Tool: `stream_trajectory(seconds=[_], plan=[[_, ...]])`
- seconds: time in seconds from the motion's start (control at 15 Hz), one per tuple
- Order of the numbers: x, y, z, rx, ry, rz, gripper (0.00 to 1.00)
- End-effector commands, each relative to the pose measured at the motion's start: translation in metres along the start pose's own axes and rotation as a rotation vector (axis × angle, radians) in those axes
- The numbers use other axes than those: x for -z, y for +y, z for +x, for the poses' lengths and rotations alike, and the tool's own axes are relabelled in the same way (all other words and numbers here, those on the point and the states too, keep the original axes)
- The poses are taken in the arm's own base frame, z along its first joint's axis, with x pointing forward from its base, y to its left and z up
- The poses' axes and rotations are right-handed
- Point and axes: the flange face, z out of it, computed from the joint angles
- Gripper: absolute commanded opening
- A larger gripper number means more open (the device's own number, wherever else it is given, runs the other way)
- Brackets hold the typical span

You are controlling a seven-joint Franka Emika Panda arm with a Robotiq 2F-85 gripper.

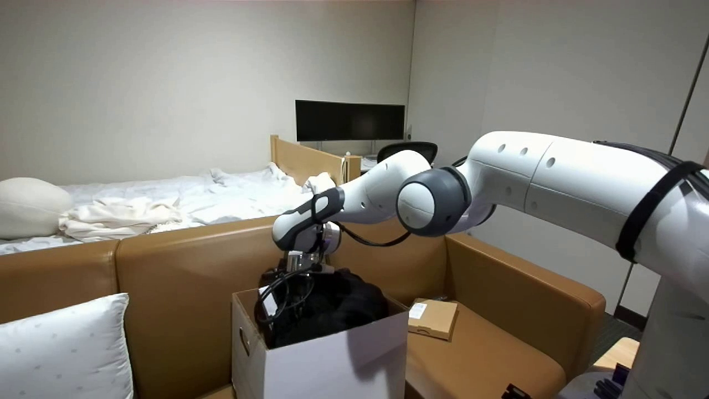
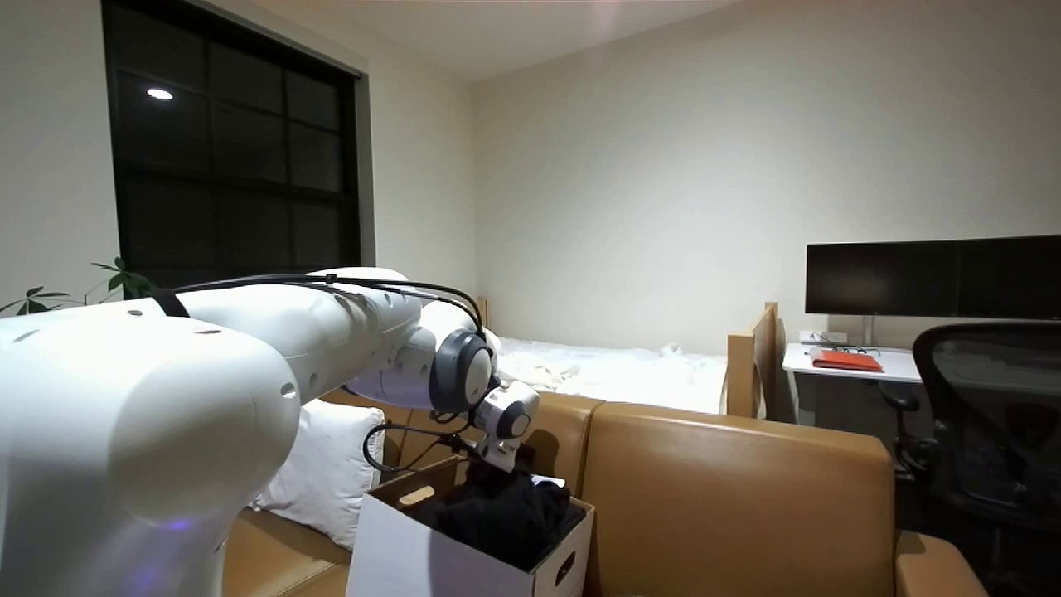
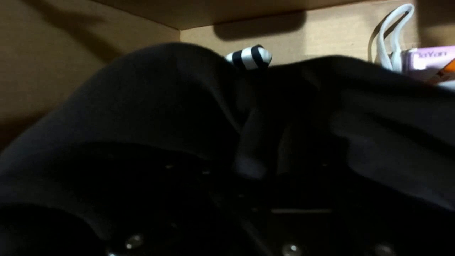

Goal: Pick the cloth on the couch and put it in the box

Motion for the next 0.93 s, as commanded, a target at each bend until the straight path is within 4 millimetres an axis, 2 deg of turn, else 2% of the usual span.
stream_trajectory(seconds=[0.0,0.13,0.2,0.27,0.4,0.67,0.8,0.87], plan=[[-0.015,0.001,-0.01,0.05,-0.001,-0.014,0.59],[0.012,0.011,-0.017,0.048,0.117,0.012,0.72],[0.033,0.018,-0.021,0.044,0.186,0.038,0.78],[0.056,0.025,-0.029,0.04,0.227,0.07,0.85],[0.088,0.035,-0.052,0.057,0.301,0.165,0.97],[0.171,0.069,-0.086,0.095,0.454,0.318,1.0],[0.209,0.096,-0.09,0.109,0.542,0.311,1.0],[0.224,0.11,-0.085,0.1,0.602,0.289,1.0]])
